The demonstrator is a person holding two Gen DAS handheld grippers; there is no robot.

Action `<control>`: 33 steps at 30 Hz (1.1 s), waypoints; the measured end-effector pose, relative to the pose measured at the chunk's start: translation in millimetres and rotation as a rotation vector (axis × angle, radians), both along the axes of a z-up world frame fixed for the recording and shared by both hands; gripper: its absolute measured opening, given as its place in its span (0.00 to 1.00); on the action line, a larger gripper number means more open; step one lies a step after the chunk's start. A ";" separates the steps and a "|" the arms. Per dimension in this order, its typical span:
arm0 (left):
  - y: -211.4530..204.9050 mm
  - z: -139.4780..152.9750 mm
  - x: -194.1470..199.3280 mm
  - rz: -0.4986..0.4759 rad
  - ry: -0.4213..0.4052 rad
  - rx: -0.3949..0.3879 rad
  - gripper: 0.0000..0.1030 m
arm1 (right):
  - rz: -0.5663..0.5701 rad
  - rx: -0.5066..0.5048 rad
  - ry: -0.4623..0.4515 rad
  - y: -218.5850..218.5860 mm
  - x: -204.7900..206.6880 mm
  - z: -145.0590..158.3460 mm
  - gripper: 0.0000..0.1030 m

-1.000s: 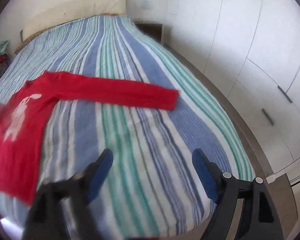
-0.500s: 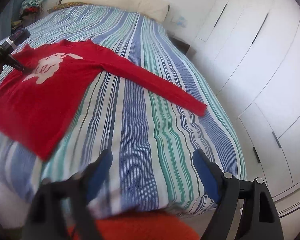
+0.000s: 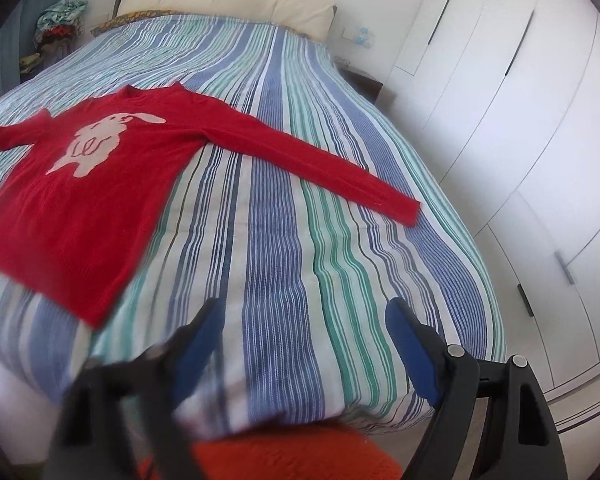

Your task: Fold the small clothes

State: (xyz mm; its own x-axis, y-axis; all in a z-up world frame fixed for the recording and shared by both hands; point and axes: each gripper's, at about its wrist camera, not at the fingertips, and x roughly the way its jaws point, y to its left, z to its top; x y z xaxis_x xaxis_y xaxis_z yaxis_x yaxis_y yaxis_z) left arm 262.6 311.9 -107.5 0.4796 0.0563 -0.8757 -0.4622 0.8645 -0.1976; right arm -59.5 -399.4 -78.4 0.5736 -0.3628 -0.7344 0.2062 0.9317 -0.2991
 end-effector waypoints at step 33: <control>33.1 -65.4 -37.0 0.065 0.062 -0.001 0.14 | -0.014 -0.008 0.063 1.8 8.0 -12.6 0.79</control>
